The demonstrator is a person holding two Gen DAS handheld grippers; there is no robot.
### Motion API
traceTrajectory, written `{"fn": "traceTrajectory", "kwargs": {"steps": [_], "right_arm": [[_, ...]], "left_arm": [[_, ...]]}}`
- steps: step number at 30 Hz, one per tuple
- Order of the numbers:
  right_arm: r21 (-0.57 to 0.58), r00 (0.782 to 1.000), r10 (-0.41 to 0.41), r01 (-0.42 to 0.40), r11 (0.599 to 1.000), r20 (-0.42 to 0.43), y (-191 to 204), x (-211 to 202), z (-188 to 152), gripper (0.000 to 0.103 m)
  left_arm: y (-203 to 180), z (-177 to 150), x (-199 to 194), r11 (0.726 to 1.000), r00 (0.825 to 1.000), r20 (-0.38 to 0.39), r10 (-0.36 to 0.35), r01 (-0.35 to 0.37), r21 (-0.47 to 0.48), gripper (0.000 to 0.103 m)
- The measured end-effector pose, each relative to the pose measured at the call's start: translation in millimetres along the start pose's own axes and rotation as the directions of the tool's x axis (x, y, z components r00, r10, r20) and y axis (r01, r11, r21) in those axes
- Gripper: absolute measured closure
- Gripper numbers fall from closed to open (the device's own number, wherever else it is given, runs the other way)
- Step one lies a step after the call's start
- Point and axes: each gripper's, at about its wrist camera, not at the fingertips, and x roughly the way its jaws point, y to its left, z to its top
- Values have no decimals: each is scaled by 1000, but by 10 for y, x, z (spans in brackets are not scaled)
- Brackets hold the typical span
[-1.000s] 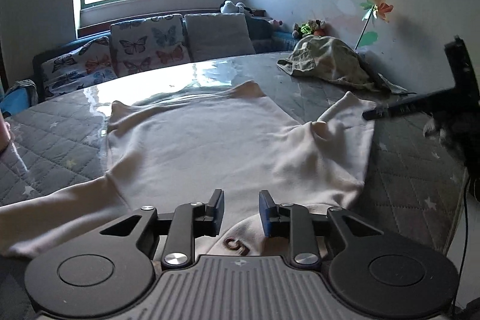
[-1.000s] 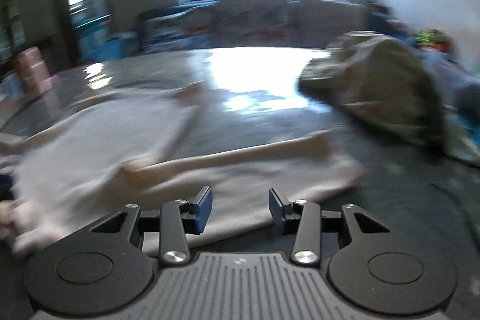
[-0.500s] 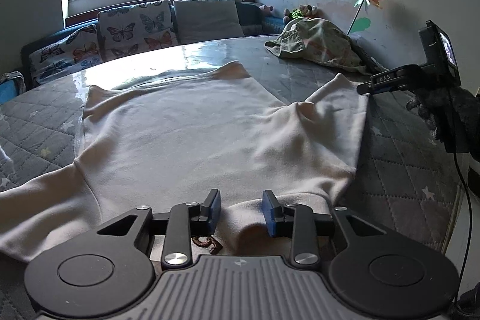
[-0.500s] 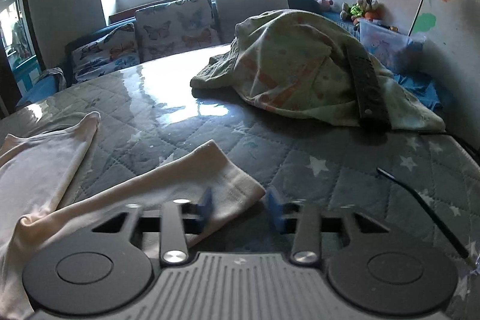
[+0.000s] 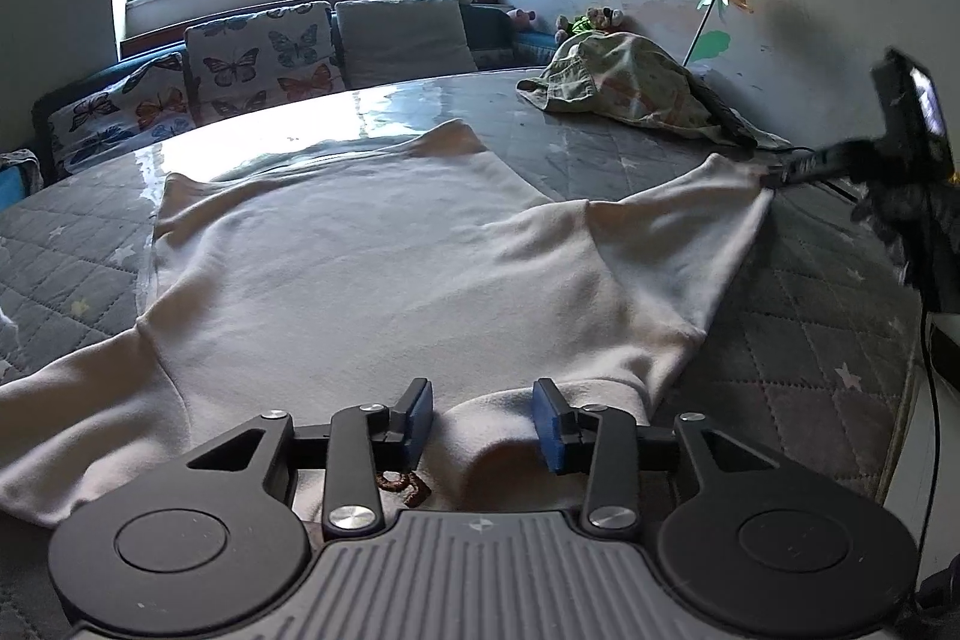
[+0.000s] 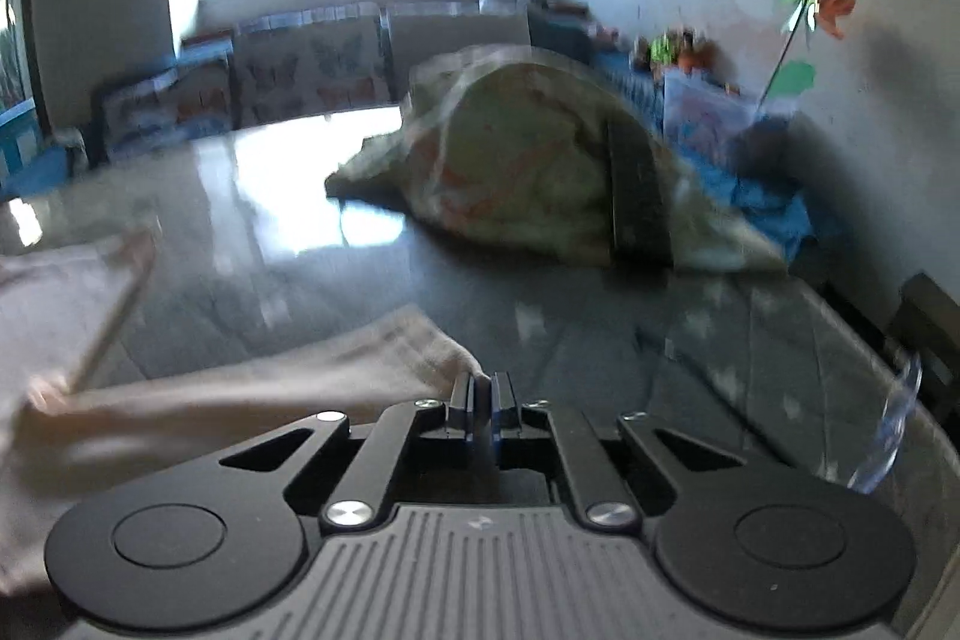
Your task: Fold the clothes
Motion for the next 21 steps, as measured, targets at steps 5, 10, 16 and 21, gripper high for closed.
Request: {"fn": "traceTrajectory", "kwargs": {"steps": [5,10,16,21], "right_arm": [[-14,999,31,-31,999,13,73,-107,89,85],[-114,978,209,-206,972,22,483,-318,248,81],[-253,888,456,-455,854,-61,1205,-401,268,81],[-338,827,537,-559,757,-165,1756,-297,177,80]], "left_arm": [[74,78,-73,1000,1000,12,20,-20,2,63],[310,256,-83,995,996,16,91,-90,-49,63],[732,396,39,976,985,-8,174,-173,-133,63],[1074,371,170,953,976,-67,209,-218,-210,63]]}}
